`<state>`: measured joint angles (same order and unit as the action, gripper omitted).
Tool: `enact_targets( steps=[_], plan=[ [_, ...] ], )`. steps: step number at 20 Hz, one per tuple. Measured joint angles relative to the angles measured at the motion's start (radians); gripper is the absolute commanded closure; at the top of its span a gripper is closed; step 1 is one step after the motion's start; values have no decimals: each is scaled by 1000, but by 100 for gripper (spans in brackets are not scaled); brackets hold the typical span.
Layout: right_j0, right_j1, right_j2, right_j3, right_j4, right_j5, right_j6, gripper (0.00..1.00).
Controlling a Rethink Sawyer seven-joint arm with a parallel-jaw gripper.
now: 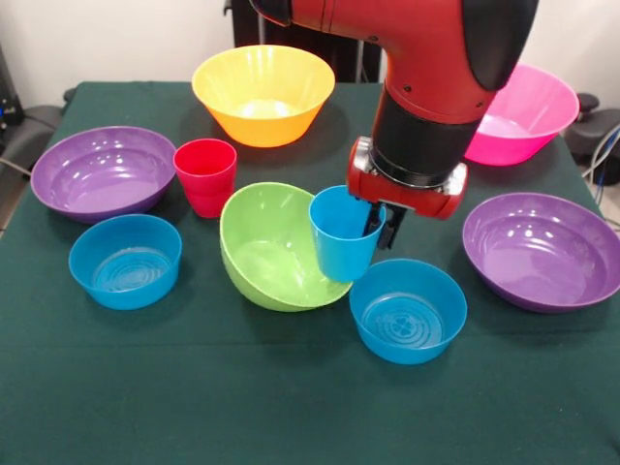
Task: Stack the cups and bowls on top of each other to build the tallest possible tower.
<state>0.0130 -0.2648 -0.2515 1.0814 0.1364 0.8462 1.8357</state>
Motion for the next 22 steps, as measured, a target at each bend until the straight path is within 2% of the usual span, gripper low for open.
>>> enact_targets(
  steps=[4,14,19,22],
  plan=[
    [4,-23,-1,23,0,0,0,100],
    [2,-139,-2,123,0,13,0,100],
    [-7,-150,-2,112,1,51,0,100],
    [-14,-132,-2,75,2,80,0,100]
  ],
)
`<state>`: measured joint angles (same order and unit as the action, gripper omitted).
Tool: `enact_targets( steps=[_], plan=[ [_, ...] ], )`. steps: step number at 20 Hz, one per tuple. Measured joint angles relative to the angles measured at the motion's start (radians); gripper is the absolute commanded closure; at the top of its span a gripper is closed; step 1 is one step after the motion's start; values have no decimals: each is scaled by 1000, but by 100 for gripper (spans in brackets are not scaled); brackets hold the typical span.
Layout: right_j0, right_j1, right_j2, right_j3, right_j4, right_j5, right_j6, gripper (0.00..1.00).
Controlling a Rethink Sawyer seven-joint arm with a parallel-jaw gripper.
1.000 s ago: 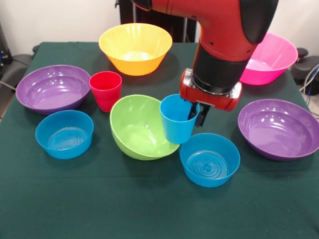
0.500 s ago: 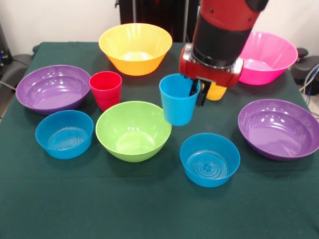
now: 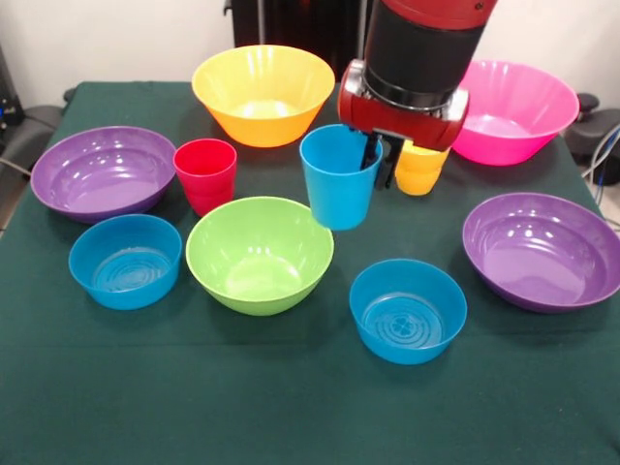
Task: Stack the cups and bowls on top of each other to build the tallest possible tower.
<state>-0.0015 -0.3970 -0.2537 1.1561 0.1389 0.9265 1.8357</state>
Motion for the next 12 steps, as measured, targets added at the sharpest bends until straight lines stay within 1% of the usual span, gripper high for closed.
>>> enact_targets(
  steps=[7,9,12],
  plan=[
    [-1,55,0,-76,8,2,0,100],
    [0,86,0,-110,10,2,0,100],
    [2,101,0,-123,13,2,3,100]
  ],
)
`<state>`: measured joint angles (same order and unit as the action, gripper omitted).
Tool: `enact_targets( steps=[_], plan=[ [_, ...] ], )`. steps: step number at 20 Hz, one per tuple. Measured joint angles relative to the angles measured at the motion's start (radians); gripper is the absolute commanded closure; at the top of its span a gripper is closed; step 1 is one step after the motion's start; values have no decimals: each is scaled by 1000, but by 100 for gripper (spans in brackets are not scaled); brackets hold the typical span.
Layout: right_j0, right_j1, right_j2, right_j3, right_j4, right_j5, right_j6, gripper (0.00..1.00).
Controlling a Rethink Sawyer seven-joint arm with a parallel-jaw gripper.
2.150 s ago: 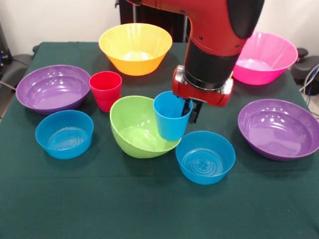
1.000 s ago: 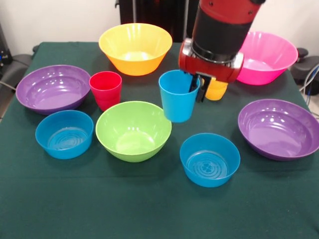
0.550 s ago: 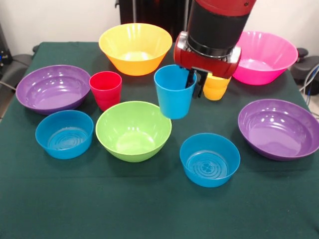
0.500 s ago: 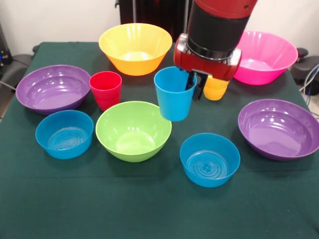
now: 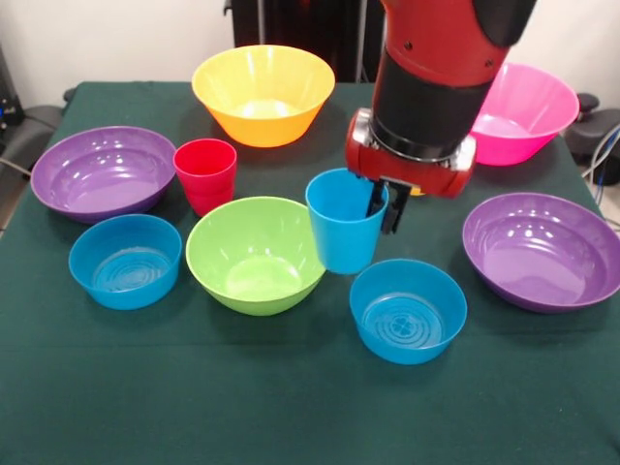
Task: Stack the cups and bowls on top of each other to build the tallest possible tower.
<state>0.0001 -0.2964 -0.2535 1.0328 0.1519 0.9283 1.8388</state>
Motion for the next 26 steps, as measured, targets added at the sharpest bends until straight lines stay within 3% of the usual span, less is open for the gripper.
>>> enact_targets(
  steps=[26],
  plan=[
    [58,62,-8,-19,15,-30,163,100]
  ],
)
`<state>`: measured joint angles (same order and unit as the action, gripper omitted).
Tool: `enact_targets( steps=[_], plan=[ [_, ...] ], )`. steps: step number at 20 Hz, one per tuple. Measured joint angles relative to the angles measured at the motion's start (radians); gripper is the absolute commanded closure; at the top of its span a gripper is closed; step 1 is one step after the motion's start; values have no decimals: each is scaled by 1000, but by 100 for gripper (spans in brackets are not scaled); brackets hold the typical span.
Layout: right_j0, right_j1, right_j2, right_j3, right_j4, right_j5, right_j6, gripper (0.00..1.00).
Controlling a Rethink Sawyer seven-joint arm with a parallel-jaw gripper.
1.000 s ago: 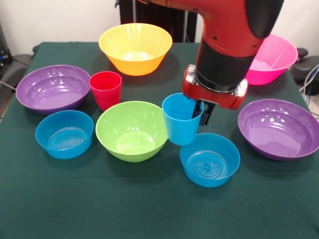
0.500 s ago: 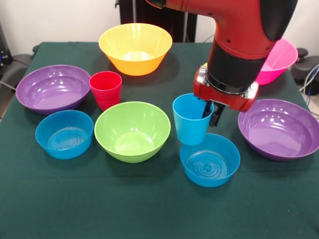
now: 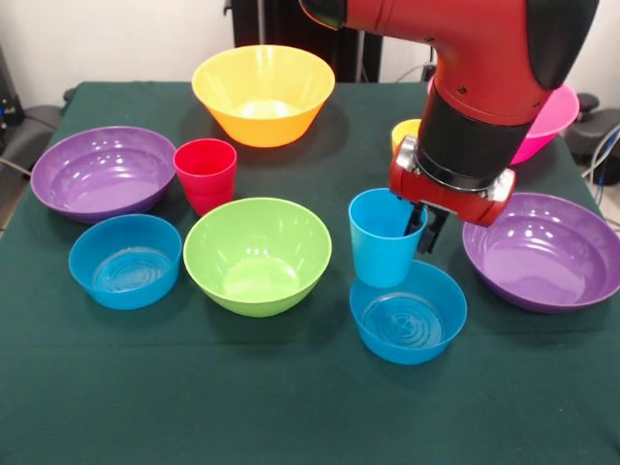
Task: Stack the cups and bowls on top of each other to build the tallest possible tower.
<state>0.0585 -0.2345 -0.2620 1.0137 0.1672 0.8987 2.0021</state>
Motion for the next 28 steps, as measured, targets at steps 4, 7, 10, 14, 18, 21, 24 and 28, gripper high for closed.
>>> enact_targets(
  steps=[4,7,10,14,18,21,24,28],
  plan=[
    [4,17,0,-12,0,0,0,100],
    [4,29,0,-26,0,0,0,100],
    [4,43,-1,-42,0,0,0,100],
    [6,59,-2,-58,0,-1,0,100],
    [8,69,-2,-63,0,-9,0,100],
    [9,71,-2,-63,0,-12,0,100],
    [9,72,-2,-64,4,-13,0,100],
    [9,72,-2,-66,9,-12,0,100]
  ],
)
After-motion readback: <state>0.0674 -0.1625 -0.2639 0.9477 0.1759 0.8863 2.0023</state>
